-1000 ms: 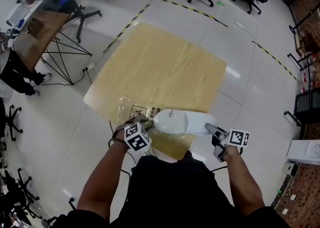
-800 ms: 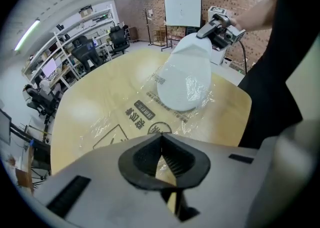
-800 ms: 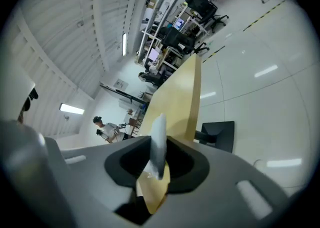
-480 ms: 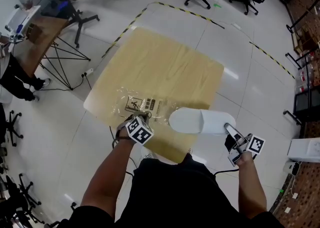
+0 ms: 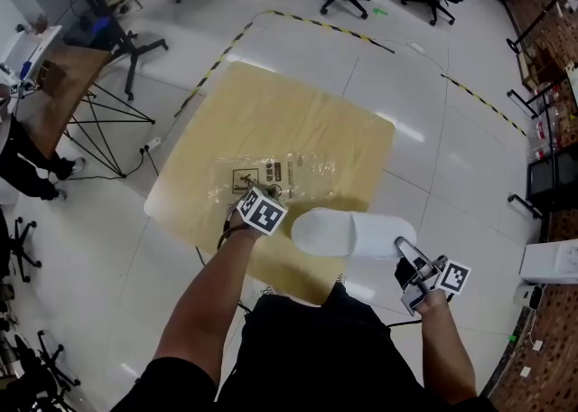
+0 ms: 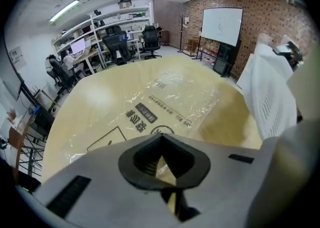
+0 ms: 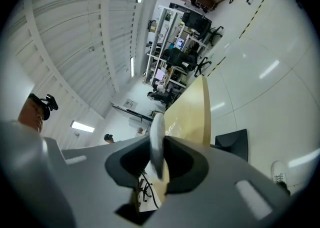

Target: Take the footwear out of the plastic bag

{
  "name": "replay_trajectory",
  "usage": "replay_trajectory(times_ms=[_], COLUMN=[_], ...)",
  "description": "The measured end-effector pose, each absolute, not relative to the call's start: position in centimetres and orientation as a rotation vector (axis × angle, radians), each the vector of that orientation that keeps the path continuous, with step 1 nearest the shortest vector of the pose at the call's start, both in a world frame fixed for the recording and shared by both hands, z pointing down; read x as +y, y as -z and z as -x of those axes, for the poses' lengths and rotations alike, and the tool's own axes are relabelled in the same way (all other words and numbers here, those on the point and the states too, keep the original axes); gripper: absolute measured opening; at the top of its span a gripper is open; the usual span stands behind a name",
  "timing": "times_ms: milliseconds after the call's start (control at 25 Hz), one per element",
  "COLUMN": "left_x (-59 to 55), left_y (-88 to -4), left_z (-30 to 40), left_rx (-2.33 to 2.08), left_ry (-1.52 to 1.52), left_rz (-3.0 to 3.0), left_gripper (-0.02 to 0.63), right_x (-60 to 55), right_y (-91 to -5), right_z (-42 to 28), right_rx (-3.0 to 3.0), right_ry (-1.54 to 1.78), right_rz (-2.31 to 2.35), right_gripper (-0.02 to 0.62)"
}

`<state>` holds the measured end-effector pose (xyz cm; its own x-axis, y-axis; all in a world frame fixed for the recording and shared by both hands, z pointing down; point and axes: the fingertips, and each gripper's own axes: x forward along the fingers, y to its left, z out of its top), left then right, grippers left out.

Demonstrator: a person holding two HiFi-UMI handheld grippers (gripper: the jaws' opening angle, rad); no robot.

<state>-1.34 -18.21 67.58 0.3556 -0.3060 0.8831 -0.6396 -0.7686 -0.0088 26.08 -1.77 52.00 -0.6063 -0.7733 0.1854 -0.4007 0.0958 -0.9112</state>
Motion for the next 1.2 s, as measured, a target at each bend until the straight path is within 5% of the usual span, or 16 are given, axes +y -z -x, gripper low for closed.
replay_trajectory(times_ms=[280, 800, 960, 1080, 1200], left_x=[-20.4, -5.2, -1.8, -0.6, 0.1], left_y=[-61.3, -56.8, -57.3, -57.8, -57.6], left_z=[-0.6, 10.8, 10.7, 11.0, 11.6], left_rx=[-0.913, -0.921, -0.844, -0.788, -0.736], left_ry=[-0.929, -0.744, -0.748, -0.783, -0.808], left_rz=[-2.451, -2.283, -2.295, -2.307, -2.335], left_gripper=[0.008, 0.008, 0.008, 0.008, 0.008], right_x=[-3.1, -6.5, -6.3, -6.1, -5.9], right_y=[-55.1, -60.5, -62.3, -62.7, -61.6], right_z=[-21.1, -12.9, -12.9, -13.6, -12.9], right_rx=[2.063, 2.15, 2.353, 2.721, 2.896], right_ry=[1.64, 1.791, 1.773, 1.543, 1.295], right_rz=[1.08, 1.164, 1.51, 1.918, 2.091], right_gripper=[0.08, 0.093, 0.163, 0.28, 0.322])
